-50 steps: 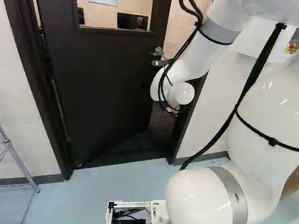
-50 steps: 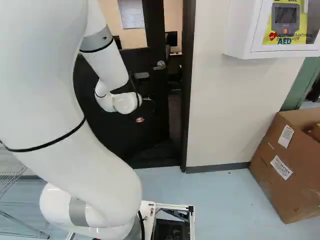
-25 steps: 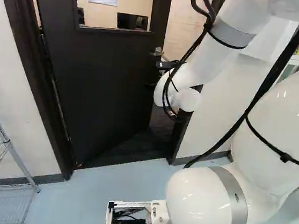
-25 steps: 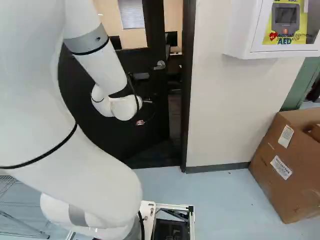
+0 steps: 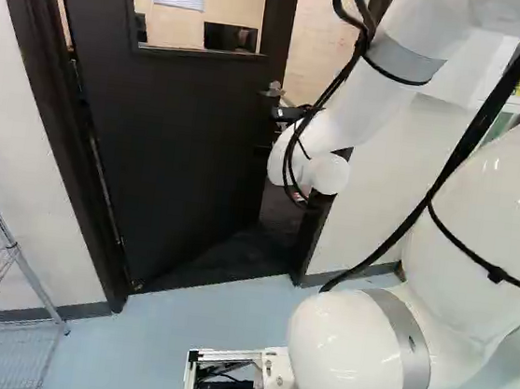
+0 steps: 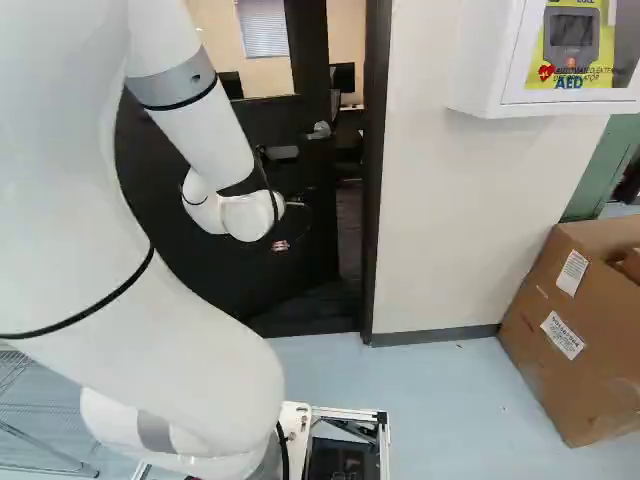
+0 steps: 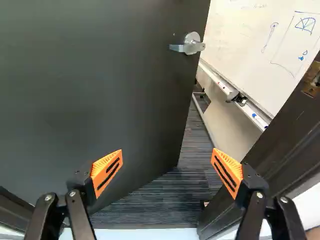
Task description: Open the door and move inside
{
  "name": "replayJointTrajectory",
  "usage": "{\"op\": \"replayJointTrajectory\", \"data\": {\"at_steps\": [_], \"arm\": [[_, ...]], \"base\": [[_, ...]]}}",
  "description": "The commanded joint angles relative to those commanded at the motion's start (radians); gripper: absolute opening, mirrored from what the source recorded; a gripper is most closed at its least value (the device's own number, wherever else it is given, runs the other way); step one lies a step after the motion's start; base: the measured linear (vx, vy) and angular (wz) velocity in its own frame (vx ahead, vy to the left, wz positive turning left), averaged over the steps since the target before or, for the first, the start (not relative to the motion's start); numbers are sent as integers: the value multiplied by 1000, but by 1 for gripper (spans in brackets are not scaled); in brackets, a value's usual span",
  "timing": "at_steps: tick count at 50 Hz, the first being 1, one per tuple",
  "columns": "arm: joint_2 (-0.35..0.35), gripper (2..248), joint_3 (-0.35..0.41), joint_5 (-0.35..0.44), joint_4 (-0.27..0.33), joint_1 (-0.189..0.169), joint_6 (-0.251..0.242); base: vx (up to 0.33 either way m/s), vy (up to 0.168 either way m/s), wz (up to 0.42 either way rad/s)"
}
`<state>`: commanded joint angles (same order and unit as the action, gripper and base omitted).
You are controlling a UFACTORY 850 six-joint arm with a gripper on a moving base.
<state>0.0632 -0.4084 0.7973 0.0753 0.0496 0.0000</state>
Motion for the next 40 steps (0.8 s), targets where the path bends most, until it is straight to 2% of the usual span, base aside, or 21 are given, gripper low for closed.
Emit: {"op": "replayJointTrajectory", "data": {"at_steps": [21,40], "arm": [[0,247,0,0,0,0,0],[0,247,0,0,0,0,0]], "base": [[-5,3,-40],[22,83,-26]]}}
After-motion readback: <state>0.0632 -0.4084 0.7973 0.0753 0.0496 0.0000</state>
